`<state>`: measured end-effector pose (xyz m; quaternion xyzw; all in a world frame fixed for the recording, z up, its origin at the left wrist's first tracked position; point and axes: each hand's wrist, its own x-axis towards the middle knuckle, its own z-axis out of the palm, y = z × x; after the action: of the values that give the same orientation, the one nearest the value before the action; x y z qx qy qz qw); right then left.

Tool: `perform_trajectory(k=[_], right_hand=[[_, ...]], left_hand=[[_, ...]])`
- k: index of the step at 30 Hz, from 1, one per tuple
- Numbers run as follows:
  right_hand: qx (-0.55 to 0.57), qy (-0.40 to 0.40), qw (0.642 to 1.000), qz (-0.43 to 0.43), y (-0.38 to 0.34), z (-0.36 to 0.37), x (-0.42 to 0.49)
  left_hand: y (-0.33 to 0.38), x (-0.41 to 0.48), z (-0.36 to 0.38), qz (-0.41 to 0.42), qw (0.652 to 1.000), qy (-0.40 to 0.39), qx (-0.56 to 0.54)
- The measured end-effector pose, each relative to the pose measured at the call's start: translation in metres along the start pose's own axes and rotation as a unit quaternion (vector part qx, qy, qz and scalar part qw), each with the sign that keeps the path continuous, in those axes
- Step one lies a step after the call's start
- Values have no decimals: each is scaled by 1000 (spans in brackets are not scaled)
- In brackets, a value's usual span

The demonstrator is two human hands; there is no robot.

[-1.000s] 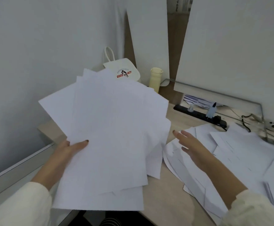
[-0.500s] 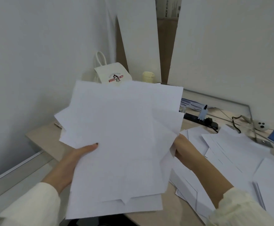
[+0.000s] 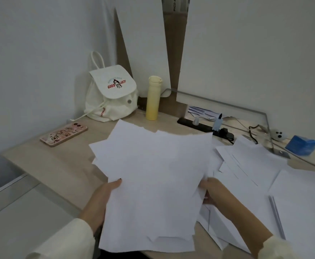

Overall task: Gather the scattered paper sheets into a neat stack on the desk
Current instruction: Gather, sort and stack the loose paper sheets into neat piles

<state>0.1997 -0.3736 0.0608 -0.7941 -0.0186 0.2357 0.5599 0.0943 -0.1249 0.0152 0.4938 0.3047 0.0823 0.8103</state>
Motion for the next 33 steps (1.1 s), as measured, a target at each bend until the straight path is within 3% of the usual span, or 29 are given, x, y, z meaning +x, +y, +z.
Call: perform_trajectory(k=[3, 5, 6, 7, 9, 11, 12, 14, 16, 19, 22, 25, 28, 30, 33], right_hand=[[-117, -182, 974, 65, 1, -7, -15], [-204, -274, 936, 85, -3, -17, -19], [-242, -280, 925, 90, -6, -22, -18], [-263, -249, 928, 89, -9, -27, -14], [-279, -86, 955, 52, -10, -37, 4], [-328, 107, 938, -34, -8, -41, 23], [-344, 147, 925, -68, -8, -39, 31], [-345, 111, 928, -86, -4, -29, 45], [-362, 40, 930, -47, 2, -16, 58], [-427, -5, 904, -29, 1, -5, 62], [-387, -80, 918, 28, -7, 2, 47], [-295, -172, 939, 38, -11, 13, 22], [-323, -245, 913, 35, -15, 19, 9], [-342, -206, 917, 23, -16, 17, 13], [-264, -54, 963, 14, -17, 8, 24]], left_hand=[[3, 4, -14, -28, 999, 20, 26], [3, -3, -21, -74, 996, -34, 48], [4, -6, -23, -91, 992, -63, 54], [6, -8, -26, -99, 990, -79, 57], [9, -5, -31, -90, 991, -87, 47], [13, -1, -31, -79, 993, -75, 38], [13, 2, -30, -76, 994, -64, 41], [11, 5, -24, -67, 995, -46, 63], [8, 7, -19, -51, 994, -22, 92], [4, 9, -18, -29, 991, 38, 121], [2, 10, -27, -15, 991, 82, 103], [1, 2, -33, -18, 995, 74, 62], [6, -7, -33, -46, 997, 25, 48], [11, -11, -33, -54, 998, -2, 22], [14, -15, -36, -39, 998, -33, -31]])
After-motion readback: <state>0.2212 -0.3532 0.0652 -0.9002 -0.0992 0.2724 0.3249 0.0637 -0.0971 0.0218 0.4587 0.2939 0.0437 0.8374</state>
